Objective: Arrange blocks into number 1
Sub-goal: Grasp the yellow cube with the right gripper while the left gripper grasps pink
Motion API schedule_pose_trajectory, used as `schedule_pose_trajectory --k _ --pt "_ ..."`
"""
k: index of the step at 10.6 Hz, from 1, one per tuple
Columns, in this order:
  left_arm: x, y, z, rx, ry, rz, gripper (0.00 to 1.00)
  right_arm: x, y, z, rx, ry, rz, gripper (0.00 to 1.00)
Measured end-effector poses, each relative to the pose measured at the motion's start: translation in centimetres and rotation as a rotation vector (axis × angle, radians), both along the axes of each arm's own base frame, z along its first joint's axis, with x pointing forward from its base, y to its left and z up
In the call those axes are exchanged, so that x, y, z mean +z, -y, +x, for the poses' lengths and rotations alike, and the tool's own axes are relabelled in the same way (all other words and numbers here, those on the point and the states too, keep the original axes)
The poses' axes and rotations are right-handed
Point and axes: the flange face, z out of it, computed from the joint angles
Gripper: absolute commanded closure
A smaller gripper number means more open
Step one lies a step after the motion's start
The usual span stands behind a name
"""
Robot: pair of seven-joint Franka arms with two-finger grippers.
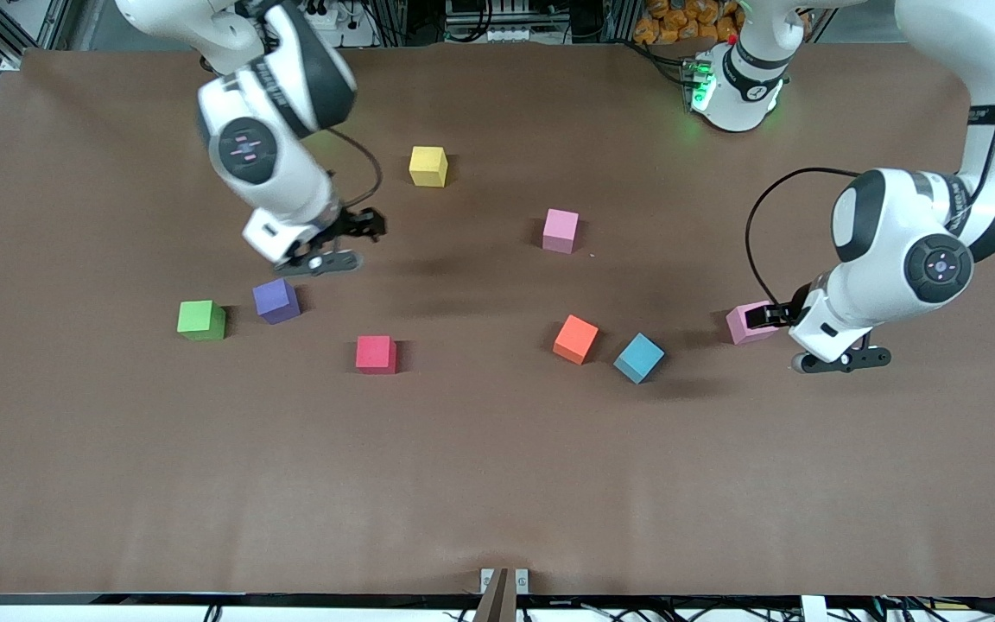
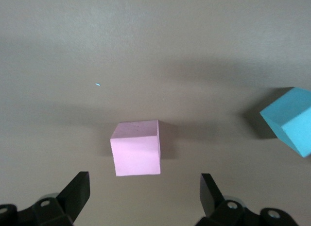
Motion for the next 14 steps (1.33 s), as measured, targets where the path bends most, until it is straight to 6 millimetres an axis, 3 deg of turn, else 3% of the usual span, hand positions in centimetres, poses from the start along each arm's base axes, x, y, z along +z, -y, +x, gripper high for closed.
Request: schedule_pose_trajectory --k 3,6,10,13,14 --pt "-4.2 -0.1 0.2 0.028 -0.001 0.013 0.00 -4.0 -4.6 -6.3 0.014 -0.025 0.001 0.00" --pt "-7.3 0.1 -0.5 0.027 -0.009 0.096 0.00 -6.9 -5.8 -10.7 0.035 -0.098 -0.033 0.00" --pt "-10.4 0.2 -1.1 0.063 -0.053 0.112 0.00 -11.0 -7.0 -14.7 0.028 -0.205 -0.062 0.00" --pt "-12.1 0.2 -1.6 0.069 -0.083 0.117 0.00 -12.7 -8.1 -16.4 0.024 -0.242 -0.069 0.00" --pt "-12.3 0.1 -1.8 0.068 -0.089 0.117 0.29 -13.0 -8.1 -16.6 0.026 -0.246 -0.075 0.00"
